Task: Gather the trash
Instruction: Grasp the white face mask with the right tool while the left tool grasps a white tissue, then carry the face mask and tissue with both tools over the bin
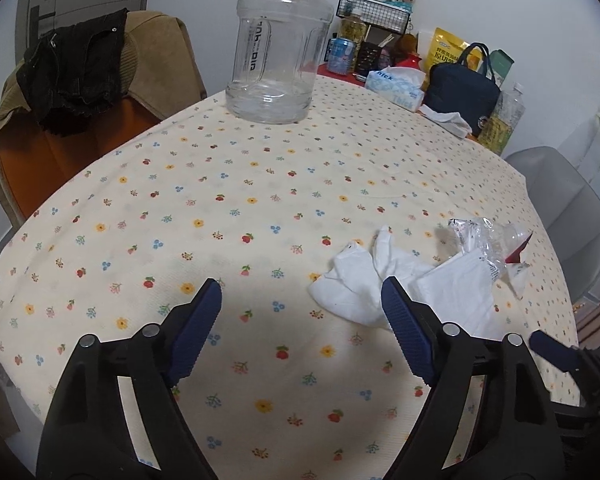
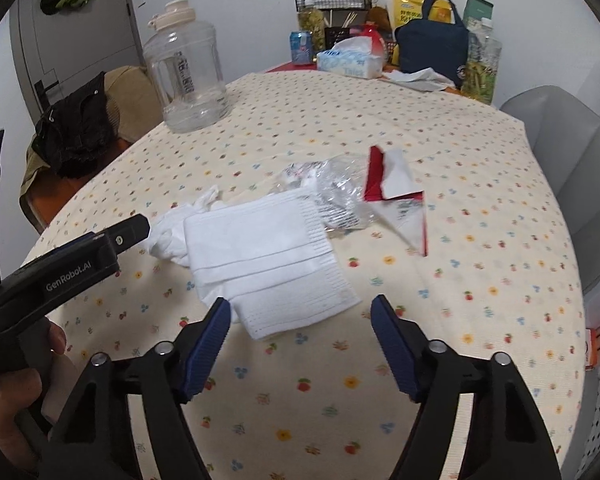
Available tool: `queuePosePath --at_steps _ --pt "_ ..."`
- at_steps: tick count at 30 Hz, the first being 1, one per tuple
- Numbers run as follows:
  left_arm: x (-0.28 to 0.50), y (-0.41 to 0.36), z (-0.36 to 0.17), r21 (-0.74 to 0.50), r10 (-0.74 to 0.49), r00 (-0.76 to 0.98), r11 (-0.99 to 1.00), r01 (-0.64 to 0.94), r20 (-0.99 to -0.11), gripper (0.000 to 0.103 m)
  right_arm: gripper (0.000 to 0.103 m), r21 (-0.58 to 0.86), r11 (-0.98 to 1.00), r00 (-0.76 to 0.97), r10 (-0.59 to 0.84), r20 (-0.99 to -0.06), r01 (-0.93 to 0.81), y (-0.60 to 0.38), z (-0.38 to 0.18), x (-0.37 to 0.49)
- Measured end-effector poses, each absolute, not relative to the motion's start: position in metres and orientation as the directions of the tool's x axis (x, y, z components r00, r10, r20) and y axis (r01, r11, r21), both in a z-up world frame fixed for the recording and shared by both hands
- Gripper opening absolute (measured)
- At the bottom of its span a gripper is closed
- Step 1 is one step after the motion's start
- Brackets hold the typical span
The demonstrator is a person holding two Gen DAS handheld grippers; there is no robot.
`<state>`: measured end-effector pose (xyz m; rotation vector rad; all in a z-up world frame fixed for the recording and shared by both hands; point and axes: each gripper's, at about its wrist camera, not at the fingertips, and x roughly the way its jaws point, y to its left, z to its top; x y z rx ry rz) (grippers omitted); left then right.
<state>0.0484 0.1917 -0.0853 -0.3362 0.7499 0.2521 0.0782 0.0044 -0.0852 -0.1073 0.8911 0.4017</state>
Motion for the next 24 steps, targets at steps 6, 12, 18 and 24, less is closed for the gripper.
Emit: queuePosePath --at_steps 6,12,18,24 --pt "0.055 0.183 -0.087 -0.208 0.076 0.699 0.927 -0.312 -0.711 0.078 0.026 0.085 0.908 0.519 0.310 -0.797 -0.411 0.012 -0.095 0.081" --pt "0.068 0.163 -0.090 -0.178 0.062 0.672 0.943 -0.282 -0.738 0.073 0.020 0.090 0.919 0.542 0.302 -0.784 -0.383 -0.004 -0.086 0.079" --pt "0.076 0.154 -0.093 -0.147 0.075 0.643 0.947 -0.285 -0.763 0.047 0.020 0.095 0.934 0.573 0.290 -0.767 -0.345 -0.028 -0.074 0.077" --pt "0.070 0.140 -0.079 -0.162 0.068 0.681 0.950 -0.268 -0.729 0.010 0.019 0.101 0.944 0.601 0.280 -0.749 -0.315 -0.050 -0.063 0.074"
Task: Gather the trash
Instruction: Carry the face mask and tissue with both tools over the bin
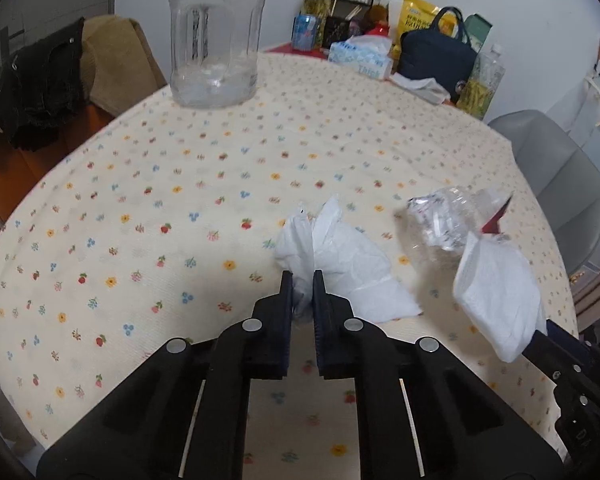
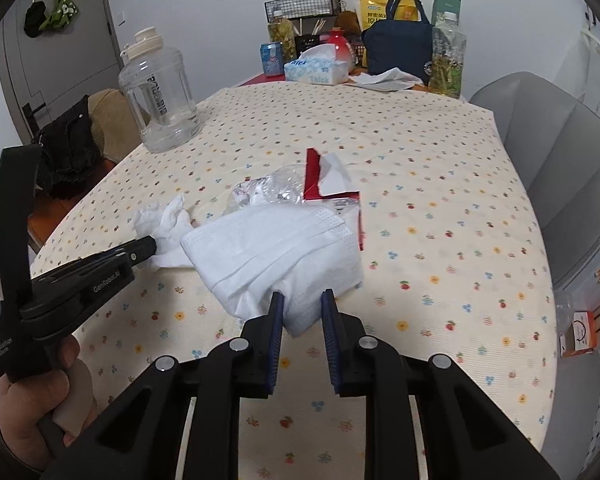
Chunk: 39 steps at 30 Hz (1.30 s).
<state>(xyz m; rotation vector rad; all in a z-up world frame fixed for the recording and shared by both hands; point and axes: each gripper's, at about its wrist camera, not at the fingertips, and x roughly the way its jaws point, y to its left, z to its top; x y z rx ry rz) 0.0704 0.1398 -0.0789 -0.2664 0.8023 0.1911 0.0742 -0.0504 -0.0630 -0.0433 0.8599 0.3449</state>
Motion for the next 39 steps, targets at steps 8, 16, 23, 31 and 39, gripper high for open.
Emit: queuePosePath --at_steps 8,16,23,31,39 --pt "0.062 0.115 -0.047 -0.148 0.076 0.738 0.961 -0.234 -0.671 0.010 0.019 0.117 0.954 0.636 0.272 -0.722 -0.275 -0.077 -0.048 0.069" --pt "0.059 0.084 -0.028 -0.139 0.051 0.772 0.974 -0.179 -0.633 0.010 0.019 0.122 0.966 0.674 0.247 -0.696 -0.228 -0.109 -0.033 0.058" --pt "0.058 0.050 -0.014 -0.125 0.013 0.789 0.985 -0.114 -0.614 0.010 0.020 0.109 0.979 0.711 0.199 -0.675 -0.170 -0.141 -0.020 0.047" --pt "0.065 0.004 -0.004 -0.103 -0.040 0.795 0.994 -0.029 -0.605 0.010 0.020 0.101 0.992 0.743 0.128 -0.657 -0.082 -0.183 -0.009 0.038" --pt "0.071 -0.044 0.000 -0.092 -0.101 0.797 0.994 0.057 -0.596 0.010 0.020 0.100 0.995 0.755 0.065 -0.653 0.000 -0.227 -0.008 0.032"
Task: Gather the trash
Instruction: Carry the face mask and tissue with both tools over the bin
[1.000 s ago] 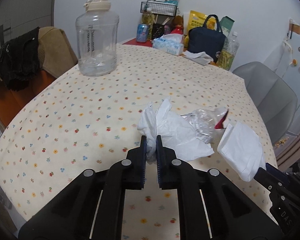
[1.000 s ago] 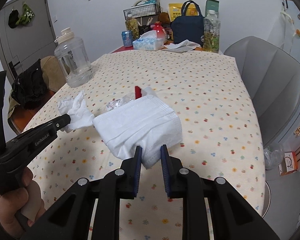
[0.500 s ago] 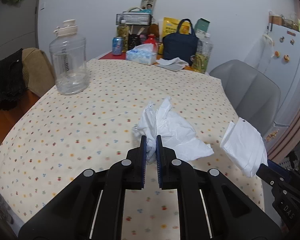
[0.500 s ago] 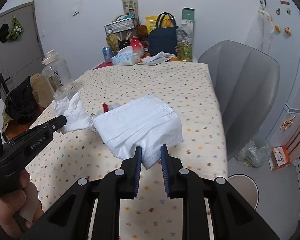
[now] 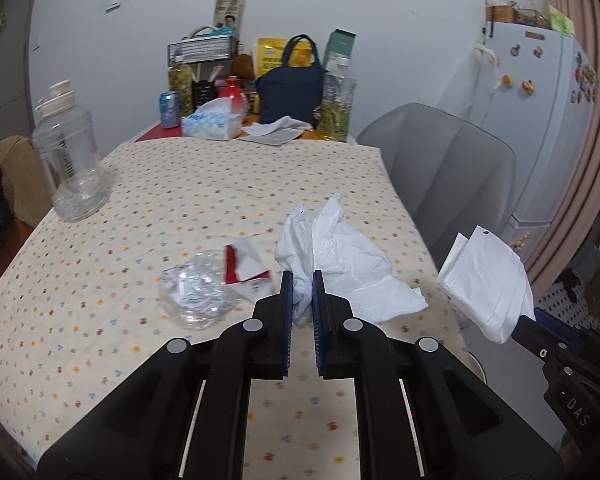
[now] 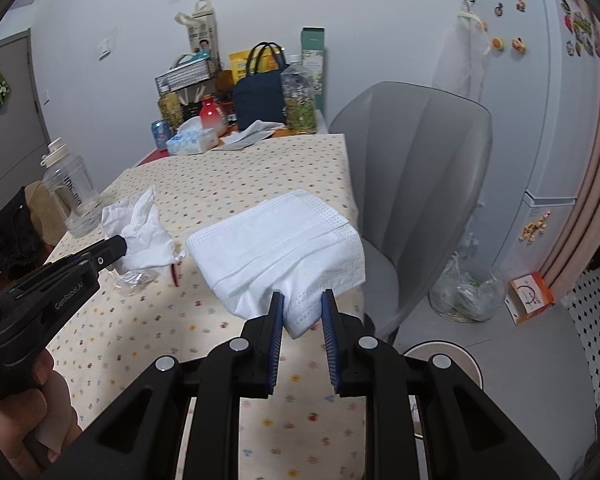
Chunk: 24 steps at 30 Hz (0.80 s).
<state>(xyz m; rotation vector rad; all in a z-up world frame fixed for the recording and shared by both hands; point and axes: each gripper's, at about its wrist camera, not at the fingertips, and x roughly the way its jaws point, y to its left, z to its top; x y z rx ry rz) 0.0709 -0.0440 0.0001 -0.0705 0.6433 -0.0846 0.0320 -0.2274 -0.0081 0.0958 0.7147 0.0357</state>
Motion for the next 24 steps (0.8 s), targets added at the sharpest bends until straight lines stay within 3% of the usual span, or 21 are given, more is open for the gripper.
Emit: queuePosePath --at_steps 24 --pt "0.100 -0.207 -0.027 0.005 -0.231 0.719 0.951 0.310 -0.656 0.010 0.021 0.162 0.954 0.723 -0.076 -0.687 0.254 -0.369 -0.048 0.020"
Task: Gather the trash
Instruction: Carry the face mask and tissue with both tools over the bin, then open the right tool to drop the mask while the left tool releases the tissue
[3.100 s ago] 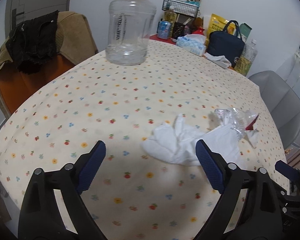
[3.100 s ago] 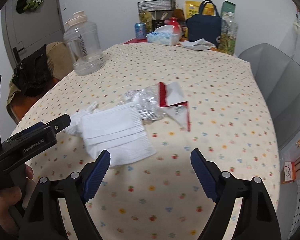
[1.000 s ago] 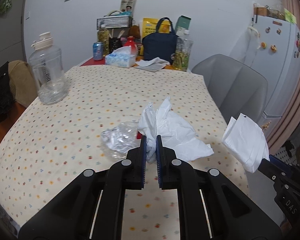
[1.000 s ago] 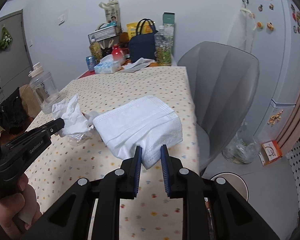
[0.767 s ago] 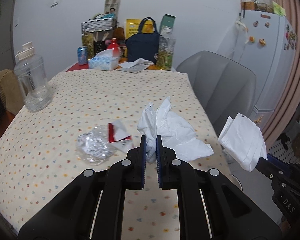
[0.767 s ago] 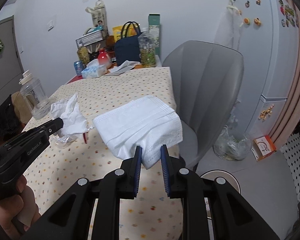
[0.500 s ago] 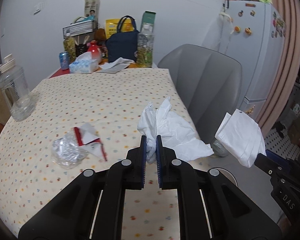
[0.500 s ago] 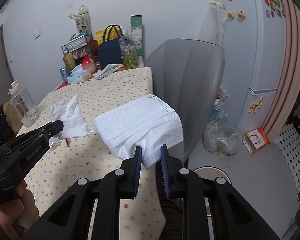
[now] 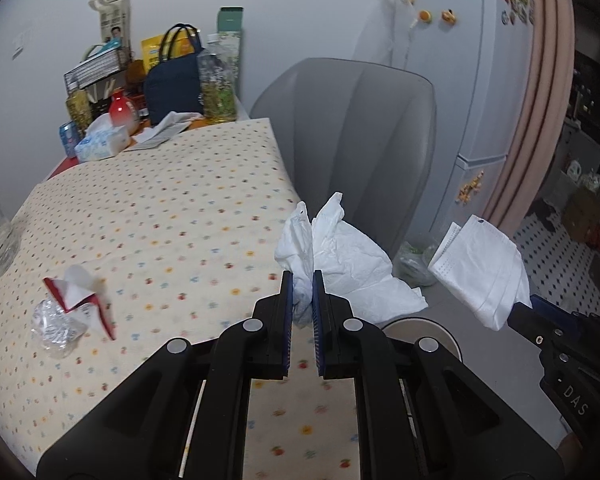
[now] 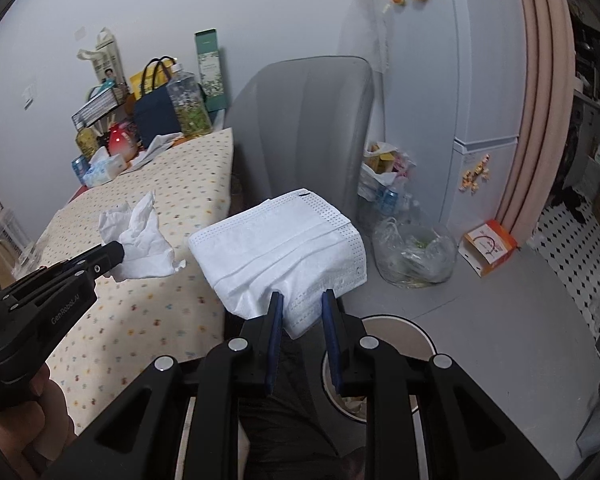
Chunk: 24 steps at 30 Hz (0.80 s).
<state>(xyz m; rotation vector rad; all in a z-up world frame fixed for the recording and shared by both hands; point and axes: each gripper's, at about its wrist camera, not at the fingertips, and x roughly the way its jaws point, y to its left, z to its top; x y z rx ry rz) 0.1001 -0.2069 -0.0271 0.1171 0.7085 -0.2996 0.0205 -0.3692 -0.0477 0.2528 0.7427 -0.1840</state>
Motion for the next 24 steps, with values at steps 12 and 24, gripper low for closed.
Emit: queuePosePath --at_steps 12,24 --pt "0.117 -0.275 -0.060 0.037 -0.258 0.651 0.915 0.403 -0.714 0.010 0.021 0.197 0.908 0.659 -0.106 -0.745 0.370 -0.434 -0.100 0.027" --pt "0.136 -0.316 -0.090 0.054 -0.249 0.596 0.895 0.442 -0.763 0.010 0.029 0.224 0.855 0.568 -0.097 -0.817 0.467 -0.486 -0.171 0.043"
